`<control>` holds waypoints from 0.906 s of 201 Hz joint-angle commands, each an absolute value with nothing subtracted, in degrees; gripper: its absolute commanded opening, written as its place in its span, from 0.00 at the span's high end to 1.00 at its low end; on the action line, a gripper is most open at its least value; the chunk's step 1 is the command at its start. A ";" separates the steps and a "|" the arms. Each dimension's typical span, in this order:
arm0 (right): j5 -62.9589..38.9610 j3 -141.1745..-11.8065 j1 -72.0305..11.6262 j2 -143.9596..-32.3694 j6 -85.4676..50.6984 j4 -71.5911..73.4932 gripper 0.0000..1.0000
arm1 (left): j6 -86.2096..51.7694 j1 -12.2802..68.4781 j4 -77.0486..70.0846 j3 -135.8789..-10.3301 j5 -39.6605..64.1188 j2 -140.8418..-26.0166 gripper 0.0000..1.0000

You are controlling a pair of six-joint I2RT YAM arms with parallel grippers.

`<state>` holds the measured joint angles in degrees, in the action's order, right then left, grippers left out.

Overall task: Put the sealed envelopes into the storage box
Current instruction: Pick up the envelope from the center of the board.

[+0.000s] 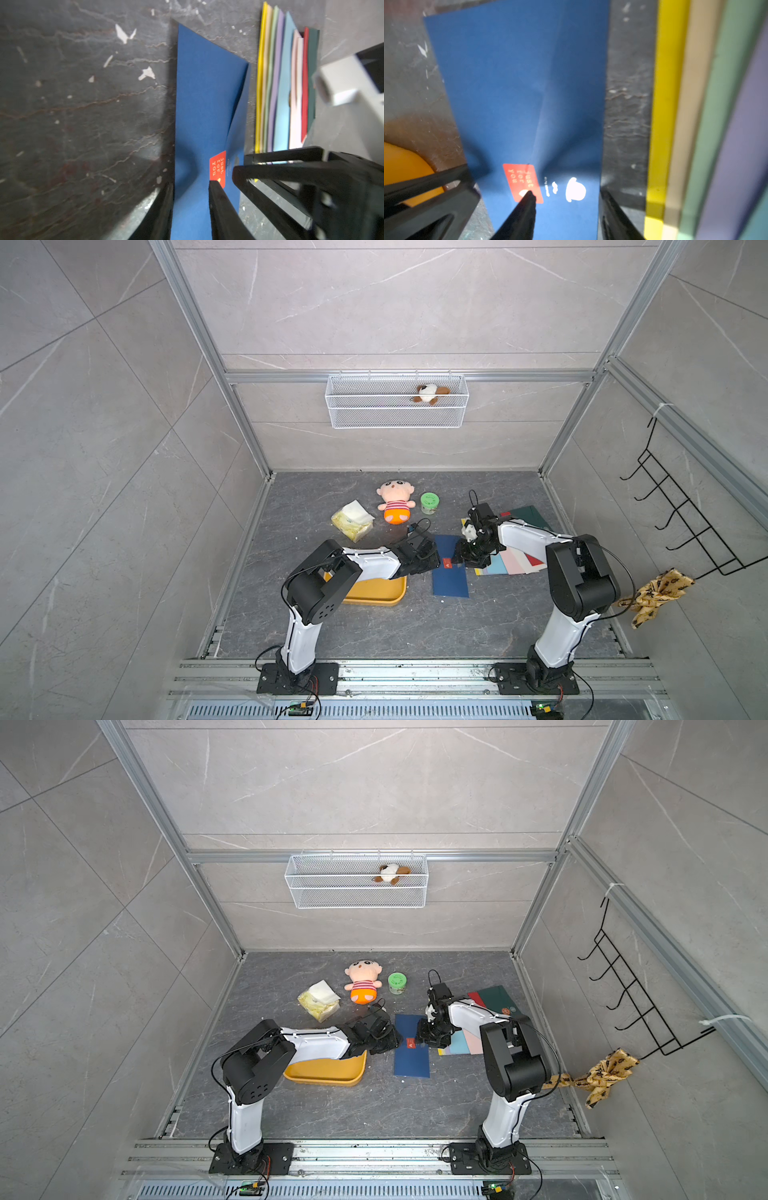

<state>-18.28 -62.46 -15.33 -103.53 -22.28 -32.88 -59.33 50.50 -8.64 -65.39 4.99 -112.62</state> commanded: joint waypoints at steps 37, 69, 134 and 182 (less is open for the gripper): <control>-22.50 -58.12 -14.34 -103.44 -24.17 -28.13 0.50 | -57.40 51.24 -22.11 -63.37 12.64 -108.30 0.67; -22.79 -57.30 -14.16 -102.77 -24.35 -27.22 0.49 | -56.92 50.90 -20.97 -63.37 12.53 -108.30 0.73; -26.27 -57.06 -13.78 -93.83 -24.08 -24.87 0.39 | -52.34 48.34 -16.43 -61.44 11.33 -102.89 1.00; -37.20 -52.78 -13.80 -80.16 -28.13 -12.67 0.33 | -48.50 43.33 -24.00 -53.18 17.43 -86.90 1.00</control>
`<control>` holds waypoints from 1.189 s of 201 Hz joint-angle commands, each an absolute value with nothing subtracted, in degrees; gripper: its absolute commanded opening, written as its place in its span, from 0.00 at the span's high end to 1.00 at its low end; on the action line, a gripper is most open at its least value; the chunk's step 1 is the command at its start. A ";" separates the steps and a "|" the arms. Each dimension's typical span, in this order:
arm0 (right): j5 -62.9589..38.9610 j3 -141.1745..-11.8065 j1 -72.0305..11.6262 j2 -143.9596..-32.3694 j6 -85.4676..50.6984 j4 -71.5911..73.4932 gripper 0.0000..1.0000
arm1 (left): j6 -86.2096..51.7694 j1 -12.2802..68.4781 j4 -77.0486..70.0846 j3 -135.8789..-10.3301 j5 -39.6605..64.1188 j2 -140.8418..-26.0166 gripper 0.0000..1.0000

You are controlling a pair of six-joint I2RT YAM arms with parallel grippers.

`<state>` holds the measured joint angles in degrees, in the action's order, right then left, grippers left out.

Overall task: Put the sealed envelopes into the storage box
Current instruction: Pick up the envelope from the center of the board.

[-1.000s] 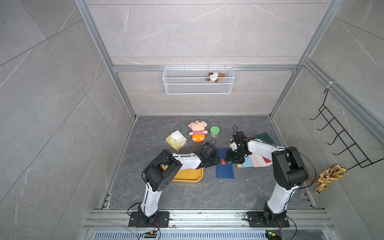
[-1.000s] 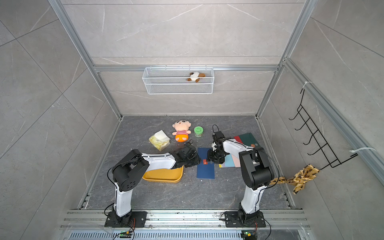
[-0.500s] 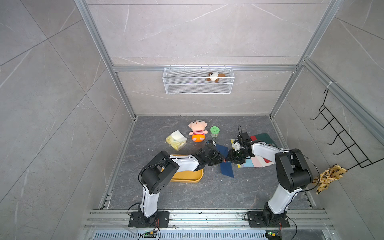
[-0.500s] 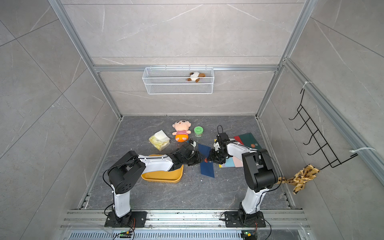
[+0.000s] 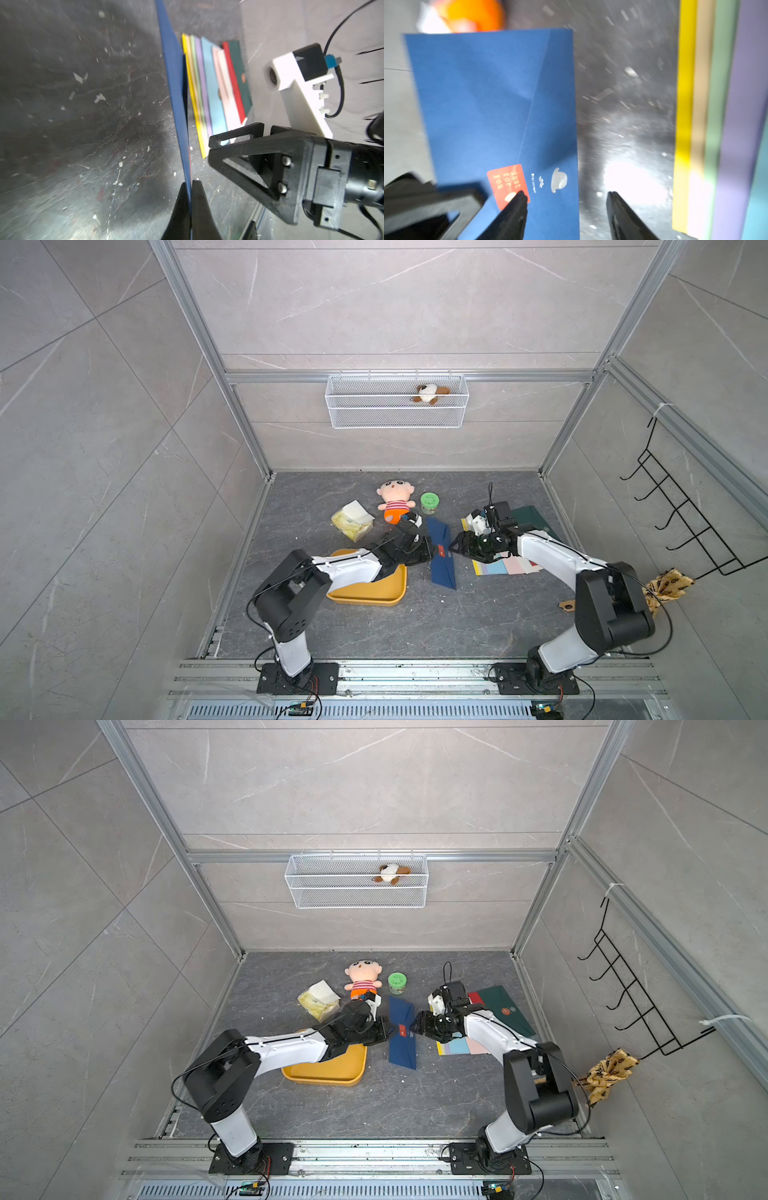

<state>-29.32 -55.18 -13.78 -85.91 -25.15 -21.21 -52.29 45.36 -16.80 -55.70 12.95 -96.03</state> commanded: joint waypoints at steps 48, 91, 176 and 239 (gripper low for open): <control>-51.34 -50.62 -16.35 -76.90 -37.24 2.74 0.33 | -49.17 41.66 -33.79 -43.90 20.73 -71.96 1.00; -55.12 -51.00 -20.85 -77.43 -44.22 12.98 0.43 | -49.44 41.57 -34.69 -42.03 21.80 -68.02 1.00; -56.12 -51.34 -21.97 -75.64 -45.89 13.46 0.85 | -51.73 38.81 -34.30 -37.65 18.09 -65.18 1.00; -43.01 -70.81 -28.05 -81.80 -17.25 -25.03 1.00 | -47.45 37.54 -0.42 -42.54 -4.19 -61.35 0.34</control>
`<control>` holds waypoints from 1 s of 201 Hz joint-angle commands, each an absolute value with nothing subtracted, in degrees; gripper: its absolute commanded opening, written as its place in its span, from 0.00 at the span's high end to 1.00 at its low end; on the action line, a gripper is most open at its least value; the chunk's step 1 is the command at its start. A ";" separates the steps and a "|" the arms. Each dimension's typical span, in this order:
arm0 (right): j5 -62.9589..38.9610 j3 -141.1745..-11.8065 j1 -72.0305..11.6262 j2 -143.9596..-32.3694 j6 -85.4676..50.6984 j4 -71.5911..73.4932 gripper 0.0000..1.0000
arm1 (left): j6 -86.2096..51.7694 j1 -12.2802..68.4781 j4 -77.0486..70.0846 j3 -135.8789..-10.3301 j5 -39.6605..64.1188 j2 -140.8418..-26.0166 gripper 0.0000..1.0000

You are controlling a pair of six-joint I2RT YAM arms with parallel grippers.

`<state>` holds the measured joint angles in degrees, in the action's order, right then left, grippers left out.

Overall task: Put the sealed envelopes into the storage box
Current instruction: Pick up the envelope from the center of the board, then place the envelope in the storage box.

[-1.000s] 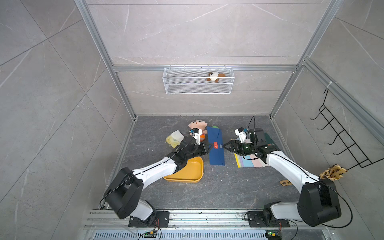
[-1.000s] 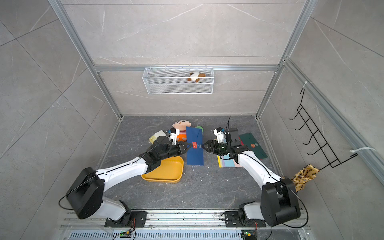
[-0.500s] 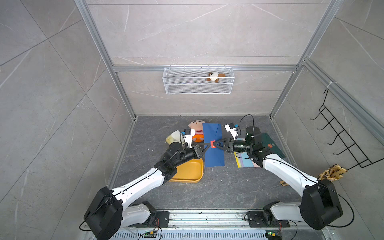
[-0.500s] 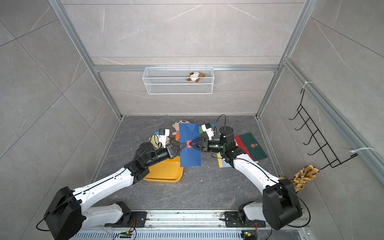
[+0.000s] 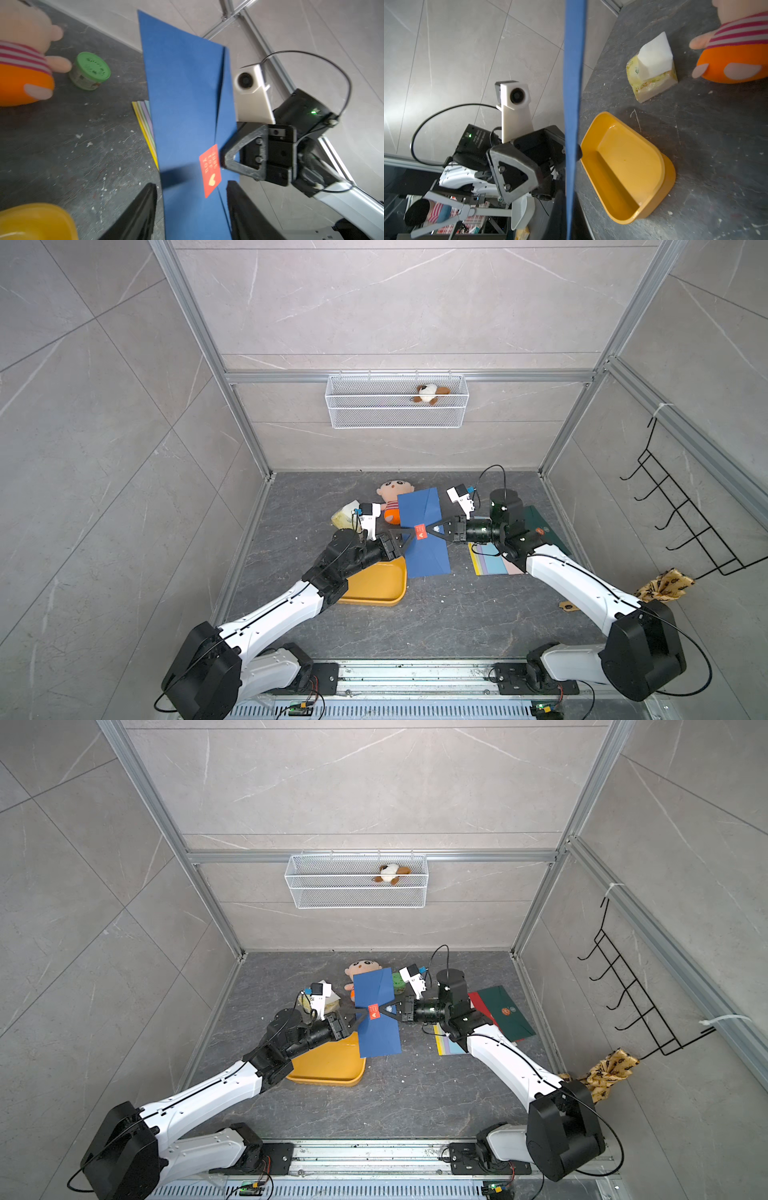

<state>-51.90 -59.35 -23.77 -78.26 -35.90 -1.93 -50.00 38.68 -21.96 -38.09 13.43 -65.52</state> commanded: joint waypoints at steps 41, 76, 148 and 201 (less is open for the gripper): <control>-29.86 -91.75 -37.16 -96.01 -1.80 -43.58 1.00 | -53.33 29.63 28.25 -44.79 -20.48 -53.85 0.34; -21.28 -115.28 -45.01 -113.57 10.69 -58.73 1.00 | -55.85 29.52 38.68 -46.27 -31.96 -48.35 0.34; -13.76 -155.50 -51.99 -138.60 23.66 -80.37 1.00 | -55.36 29.45 44.92 -48.15 -40.74 -42.27 0.34; -11.07 -153.34 -53.12 -139.35 29.38 -82.02 1.00 | -52.03 29.47 45.32 -47.59 -42.39 -37.08 0.34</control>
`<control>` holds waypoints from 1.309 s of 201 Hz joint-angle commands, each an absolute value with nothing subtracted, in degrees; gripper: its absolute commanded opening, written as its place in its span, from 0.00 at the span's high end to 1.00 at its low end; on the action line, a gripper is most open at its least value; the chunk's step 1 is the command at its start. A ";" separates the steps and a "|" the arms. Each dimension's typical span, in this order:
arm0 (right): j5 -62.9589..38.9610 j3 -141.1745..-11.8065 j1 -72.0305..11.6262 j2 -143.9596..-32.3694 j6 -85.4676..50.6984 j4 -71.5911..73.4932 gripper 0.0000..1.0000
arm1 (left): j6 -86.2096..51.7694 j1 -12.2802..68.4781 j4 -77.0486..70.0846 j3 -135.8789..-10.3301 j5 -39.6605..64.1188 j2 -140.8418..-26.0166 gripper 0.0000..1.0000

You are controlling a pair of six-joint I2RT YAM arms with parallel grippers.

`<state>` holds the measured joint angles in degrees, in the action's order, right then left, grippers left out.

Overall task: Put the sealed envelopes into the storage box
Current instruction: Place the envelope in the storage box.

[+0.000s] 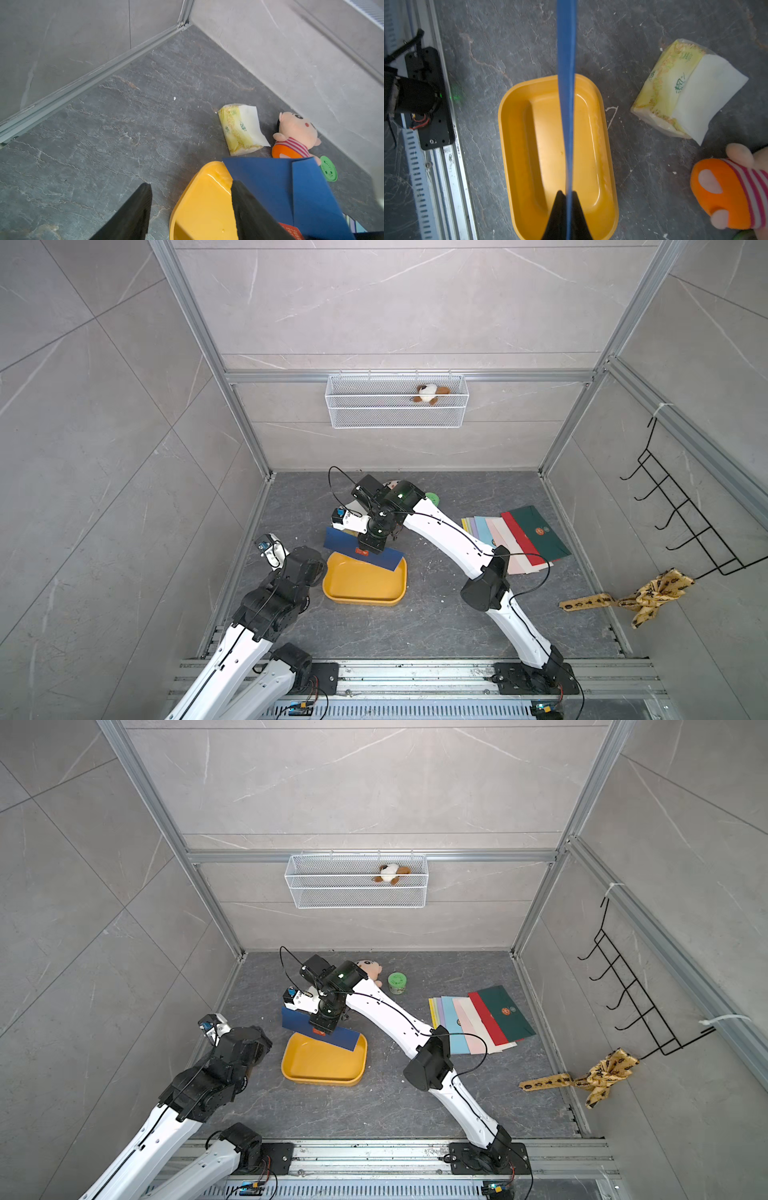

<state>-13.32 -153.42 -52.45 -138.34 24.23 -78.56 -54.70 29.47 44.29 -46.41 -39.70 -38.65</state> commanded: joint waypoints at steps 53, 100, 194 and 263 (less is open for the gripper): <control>-7.89 -152.90 -54.96 -141.65 32.25 -81.67 1.00 | -50.51 29.50 45.49 -46.85 -42.29 -35.09 0.34; -4.26 -152.58 -55.72 -144.68 31.45 -80.67 1.00 | -48.43 29.53 43.32 -45.80 -40.65 -34.63 0.34; -0.87 -151.93 -56.51 -149.03 31.81 -78.93 0.99 | -47.82 29.53 42.34 -45.02 -39.56 -34.19 0.34; 1.79 -151.46 -56.51 -149.29 30.06 -77.11 0.68 | -47.57 29.53 42.14 -45.11 -39.29 -34.72 0.34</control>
